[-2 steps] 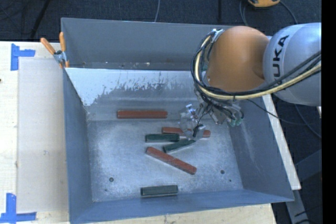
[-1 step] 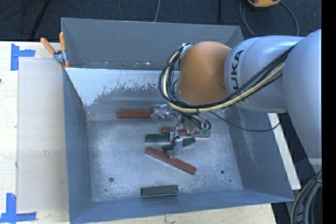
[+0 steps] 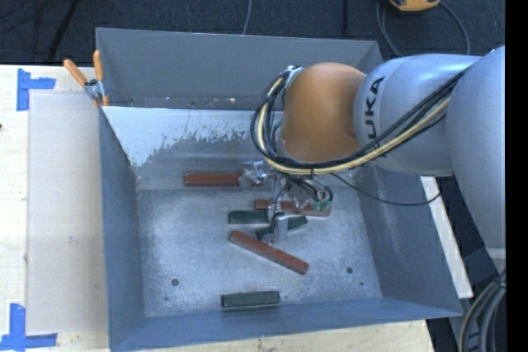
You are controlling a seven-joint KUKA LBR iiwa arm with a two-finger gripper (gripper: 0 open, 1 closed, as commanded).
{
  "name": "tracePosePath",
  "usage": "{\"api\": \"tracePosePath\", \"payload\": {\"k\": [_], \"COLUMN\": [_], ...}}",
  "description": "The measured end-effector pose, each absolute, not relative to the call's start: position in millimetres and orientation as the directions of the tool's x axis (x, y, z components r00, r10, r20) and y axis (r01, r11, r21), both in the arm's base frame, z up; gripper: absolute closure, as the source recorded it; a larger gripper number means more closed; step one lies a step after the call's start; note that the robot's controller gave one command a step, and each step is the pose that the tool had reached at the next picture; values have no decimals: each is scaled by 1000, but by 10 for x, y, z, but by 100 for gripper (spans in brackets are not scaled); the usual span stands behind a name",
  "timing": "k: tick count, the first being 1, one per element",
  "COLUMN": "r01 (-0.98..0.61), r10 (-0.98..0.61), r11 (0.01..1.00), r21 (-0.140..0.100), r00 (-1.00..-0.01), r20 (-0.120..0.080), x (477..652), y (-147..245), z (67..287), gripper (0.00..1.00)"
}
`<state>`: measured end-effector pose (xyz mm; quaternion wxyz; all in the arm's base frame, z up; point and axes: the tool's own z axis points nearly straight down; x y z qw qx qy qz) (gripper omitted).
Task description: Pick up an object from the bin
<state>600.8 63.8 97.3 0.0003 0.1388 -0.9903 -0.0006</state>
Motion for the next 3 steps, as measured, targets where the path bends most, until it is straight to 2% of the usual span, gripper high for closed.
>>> {"api": "tracePosePath", "payload": {"k": [1,2,3], "r01": [-424,-424,-546], "r10": [-424,-424,-546], "r11": [905,906,838], "r21": [-1,-1,-4], "r00": [-905,-906,-838], "r20": [1,1,-9], "x": [6048,6048,6215], "y": [698,697,667], "z": [747,747,2760], "gripper": [100,100,100]}}
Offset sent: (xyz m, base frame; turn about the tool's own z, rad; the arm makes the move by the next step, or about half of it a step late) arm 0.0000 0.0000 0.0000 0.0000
